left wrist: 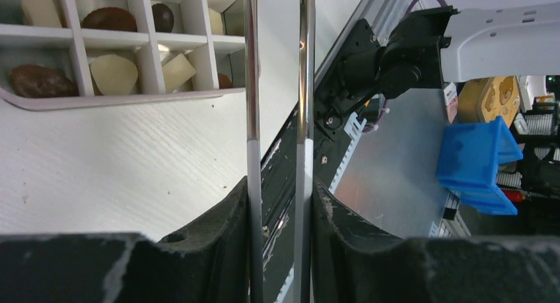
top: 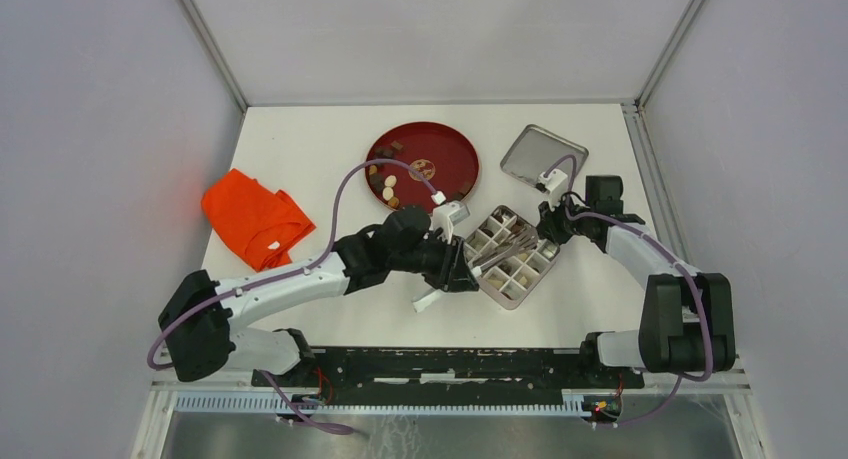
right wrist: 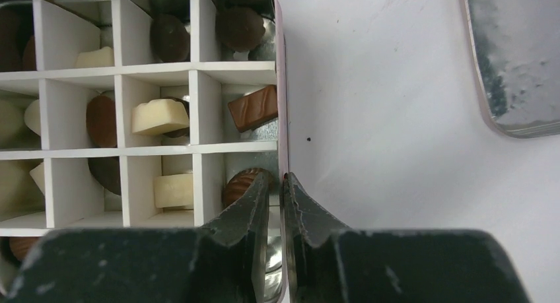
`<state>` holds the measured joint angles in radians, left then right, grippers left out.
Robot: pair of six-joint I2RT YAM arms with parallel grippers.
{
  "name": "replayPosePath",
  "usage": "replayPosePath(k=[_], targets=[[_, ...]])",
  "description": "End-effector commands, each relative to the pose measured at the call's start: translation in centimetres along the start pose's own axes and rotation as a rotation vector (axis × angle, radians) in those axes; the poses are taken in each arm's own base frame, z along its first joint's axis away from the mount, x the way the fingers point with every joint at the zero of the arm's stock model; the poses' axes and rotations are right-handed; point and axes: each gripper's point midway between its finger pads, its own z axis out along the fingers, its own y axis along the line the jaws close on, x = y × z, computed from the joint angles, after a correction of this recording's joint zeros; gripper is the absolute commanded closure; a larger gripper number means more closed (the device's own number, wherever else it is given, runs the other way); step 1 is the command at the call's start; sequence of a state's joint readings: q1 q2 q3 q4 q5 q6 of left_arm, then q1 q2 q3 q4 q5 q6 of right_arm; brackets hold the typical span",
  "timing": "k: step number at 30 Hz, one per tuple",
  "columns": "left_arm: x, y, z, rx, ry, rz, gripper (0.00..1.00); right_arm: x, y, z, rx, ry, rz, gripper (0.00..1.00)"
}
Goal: Pack the chocolate
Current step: Place the fake chocolate in the packing box.
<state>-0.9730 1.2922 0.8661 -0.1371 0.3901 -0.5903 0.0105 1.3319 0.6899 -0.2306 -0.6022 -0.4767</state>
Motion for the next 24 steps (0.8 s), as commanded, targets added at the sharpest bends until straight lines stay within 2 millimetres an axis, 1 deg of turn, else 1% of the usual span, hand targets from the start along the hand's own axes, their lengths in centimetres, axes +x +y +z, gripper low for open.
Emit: replayPosePath(k=[1,3,5,6,8,10,13,18,20,22,24], targets=[[-3.1,-1.9,1.1,0.039,-0.117,0.008,0.98,-0.1,-0.7,0.8,-0.015,0.017,0.014,0.83],[-3.2,-1.7,1.7,0.022,-0.118,0.014,0.98,0.2,-0.5,1.0,-0.033,0.024,0.027,0.83],[-3.3,-1.6,2.2,-0.004,-0.121,0.024,0.98,-0.1,-0.4,1.0,-0.042,0.014,0.036,0.84],[-3.4,-1.6,2.4,-0.014,-0.126,0.029,0.98,-0.2,-1.4,0.5,-0.009,0.003,0.06,0.83],[-3.2,-1.7,2.7,-0.031,-0.128,0.042,0.98,-0.3,-2.9,-0.5,0.042,-0.012,0.083,0.8],[-2.8,-1.9,3.1,-0.035,-0.118,0.049,0.98,-0.4,-3.6,-1.5,0.052,-0.041,0.101,0.76],[-2.4,-2.1,4.0,-0.03,-0.104,0.052,0.98,-1.0,-3.2,-2.5,0.006,-0.092,0.096,0.71],[-2.4,-2.4,5.8,-0.054,-0.076,0.085,0.98,-1.6,-3.1,-3.1,-0.006,-0.119,0.077,0.65],[-2.6,-2.6,6.5,-0.054,-0.07,0.091,0.98,-1.8,-3.2,-3.3,-0.002,-0.128,0.081,0.65],[-2.7,-2.6,7.2,-0.062,-0.065,0.092,0.98,-1.7,-4.4,-3.9,0.06,-0.12,0.097,0.66],[-2.6,-2.1,8.0,-0.088,-0.06,0.093,0.98,-1.3,-6.3,-4.9,0.163,-0.119,0.124,0.74]])
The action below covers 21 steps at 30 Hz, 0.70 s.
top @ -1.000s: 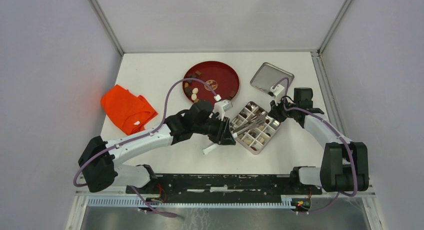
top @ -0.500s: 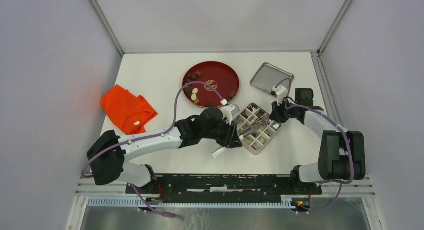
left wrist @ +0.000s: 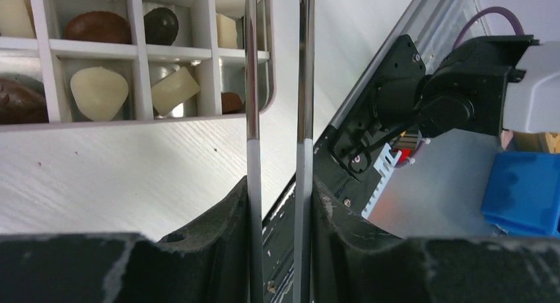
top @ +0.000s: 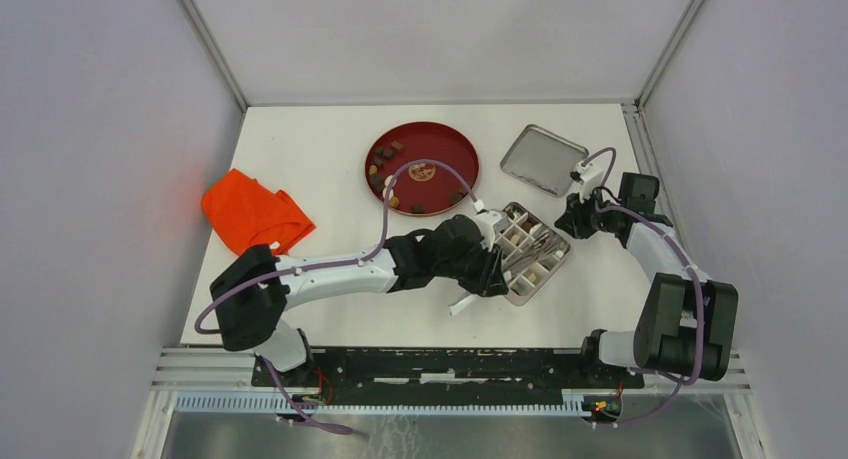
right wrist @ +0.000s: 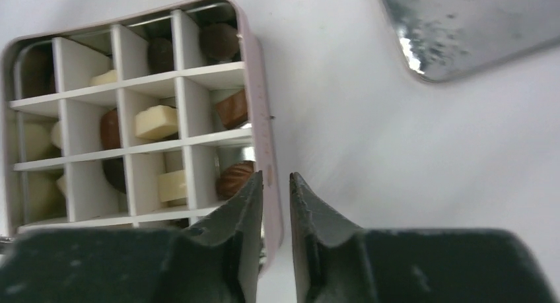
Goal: Pack the chocolate
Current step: Place the fake chocolate in the packing box.
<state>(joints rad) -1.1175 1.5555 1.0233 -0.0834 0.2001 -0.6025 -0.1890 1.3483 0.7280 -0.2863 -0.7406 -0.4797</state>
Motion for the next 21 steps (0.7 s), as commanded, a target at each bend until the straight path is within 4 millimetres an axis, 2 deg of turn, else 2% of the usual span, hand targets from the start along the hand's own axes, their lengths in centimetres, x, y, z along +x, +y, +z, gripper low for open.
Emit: replayPosePath(k=[1,4,10,16,21], targets=[[-3.0,-1.3,1.2,-0.005,-0.083,0.041,0.98,-2.2,-3.5,-2.3,0.176,-0.068,-0.004,0.79],[-3.1,-0.8,2.1,-0.049,-0.078,0.055,0.98,-1.9,-4.5,-3.2,0.221,-0.083,0.021,0.84],[-3.9,-0.5,3.6,-0.106,-0.065,0.095,0.98,-1.3,-4.6,-3.1,0.193,-0.07,0.038,0.85],[-3.3,-0.3,5.3,-0.115,-0.033,0.105,0.98,-1.2,-4.4,-3.0,0.173,-0.074,0.037,0.86],[-3.9,0.3,5.5,-0.161,-0.041,0.119,0.95,-1.1,-4.1,-2.9,0.157,-0.077,0.04,0.86]])
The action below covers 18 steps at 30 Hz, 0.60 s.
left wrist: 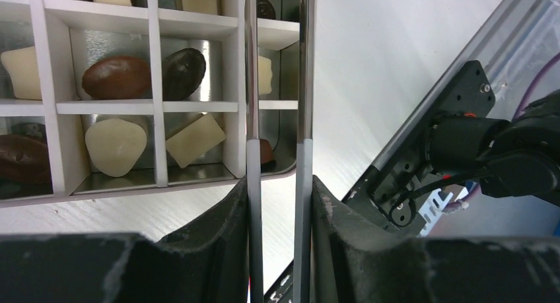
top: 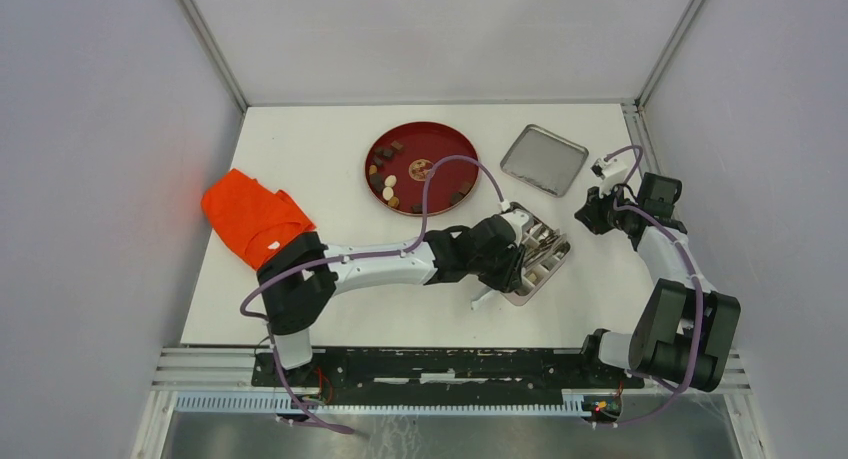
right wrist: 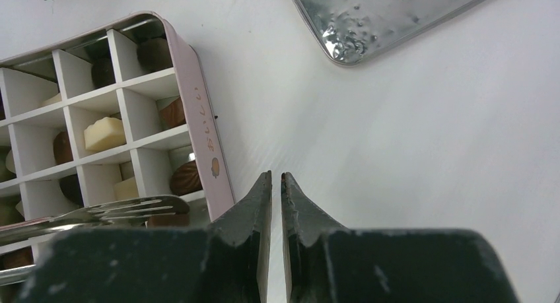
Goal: Pack the chocolate
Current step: Place the fake chocolate in the packing box.
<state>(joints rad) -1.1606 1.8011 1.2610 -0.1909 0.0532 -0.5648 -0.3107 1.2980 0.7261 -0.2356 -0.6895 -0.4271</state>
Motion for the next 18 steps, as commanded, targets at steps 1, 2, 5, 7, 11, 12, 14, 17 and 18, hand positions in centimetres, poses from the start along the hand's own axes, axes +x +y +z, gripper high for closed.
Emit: replayPosePath(k=[1,2,5,7,11,12,14,17,18], targets=[[-3.04,-0.86,-0.05,-0.009,-0.077,0.065,0.92,-0.55,0.16,0.08,-0.026,-0.024,-0.014,0.86],[-3.03,-0.82,0.13,-0.013,-0.072,0.067,0.89,-0.52,0.18,0.07,-0.028,-0.024,-0.014,0.86],[-2.61,-0.83,0.68,-0.01,-0.046,0.07,0.78,-0.5,0.23,0.07,-0.031,-0.024,-0.014,0.86],[-2.29,-0.73,0.86,-0.013,-0.029,0.07,0.73,-0.51,0.28,0.05,-0.032,-0.025,-0.014,0.86],[-2.1,-0.72,0.69,-0.014,-0.022,0.066,0.65,-0.45,0.37,0.11,-0.04,-0.024,-0.011,0.86],[-2.13,-0.74,0.57,-0.014,-0.023,0.066,0.64,-0.41,0.41,0.13,-0.042,-0.023,-0.009,0.86],[-2.23,-0.8,0.38,-0.013,-0.026,0.065,0.63,-0.33,0.44,0.16,-0.045,-0.021,-0.007,0.87],[-2.45,-0.99,0.2,-0.007,-0.032,0.065,0.62,-0.34,0.49,0.17,-0.048,-0.021,-0.007,0.87],[-2.59,-1.1,0.1,-0.004,-0.036,0.065,0.61,-0.35,0.52,0.17,-0.05,-0.021,-0.007,0.87]])
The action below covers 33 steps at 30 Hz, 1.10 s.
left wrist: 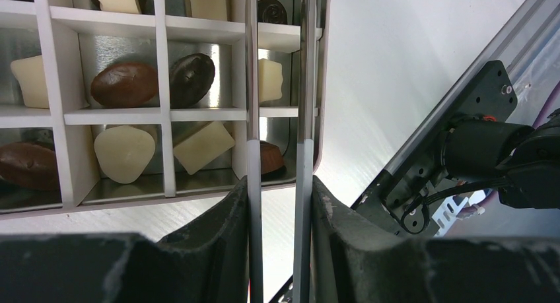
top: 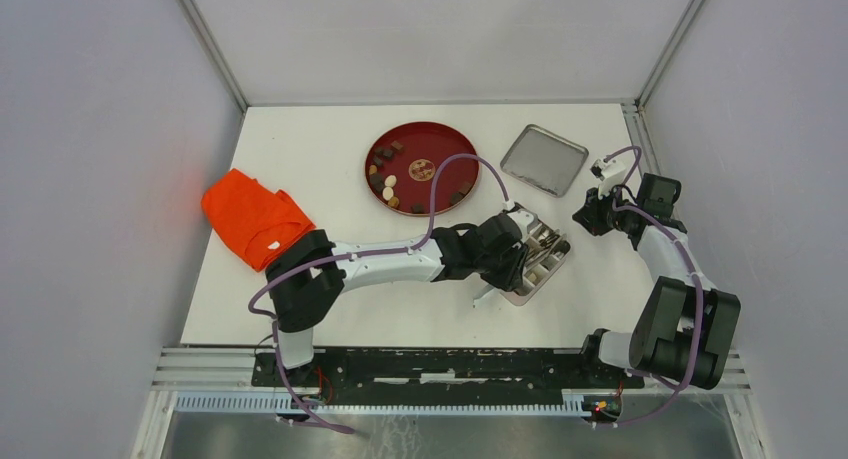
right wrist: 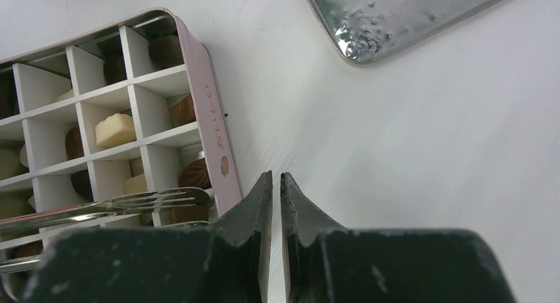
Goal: Pack the chocolate
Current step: Place the fake chocolate in the packing box.
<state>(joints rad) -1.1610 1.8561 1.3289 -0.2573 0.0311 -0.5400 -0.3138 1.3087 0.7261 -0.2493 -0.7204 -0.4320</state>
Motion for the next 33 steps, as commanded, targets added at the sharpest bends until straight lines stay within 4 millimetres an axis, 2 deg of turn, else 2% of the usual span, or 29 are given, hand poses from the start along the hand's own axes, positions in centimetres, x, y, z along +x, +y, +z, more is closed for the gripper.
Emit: replayPosePath(k=[1,9,13,18,24,28,33], targets=[[-2.8,-1.7,-1.1,0.043,-0.074,0.042,0.61,-0.6,0.0,0.0,-0.017,-0.022,-0.019,0.87],[-2.7,-1.9,-1.4,0.048,-0.07,0.036,0.6,-0.6,0.1,0.0,-0.02,-0.022,-0.019,0.87],[-3.3,-2.2,-2.0,0.059,-0.088,0.036,0.6,-0.6,0.1,0.0,-0.022,-0.023,-0.02,0.88],[-4.9,-3.6,-3.9,0.11,-0.145,0.036,0.64,-0.6,0.2,0.0,-0.028,-0.023,-0.021,0.88],[-6.0,-3.9,-6.6,0.113,-0.192,0.038,0.76,-0.6,0.3,0.0,-0.033,-0.026,-0.023,0.88],[-6.1,-2.2,-8.2,0.037,-0.225,0.032,0.86,-0.6,0.4,0.0,-0.037,-0.026,-0.021,0.88],[-6.5,2.6,-11.7,-0.125,-0.287,0.004,0.94,-0.7,0.5,0.0,-0.043,-0.031,-0.022,0.88]])
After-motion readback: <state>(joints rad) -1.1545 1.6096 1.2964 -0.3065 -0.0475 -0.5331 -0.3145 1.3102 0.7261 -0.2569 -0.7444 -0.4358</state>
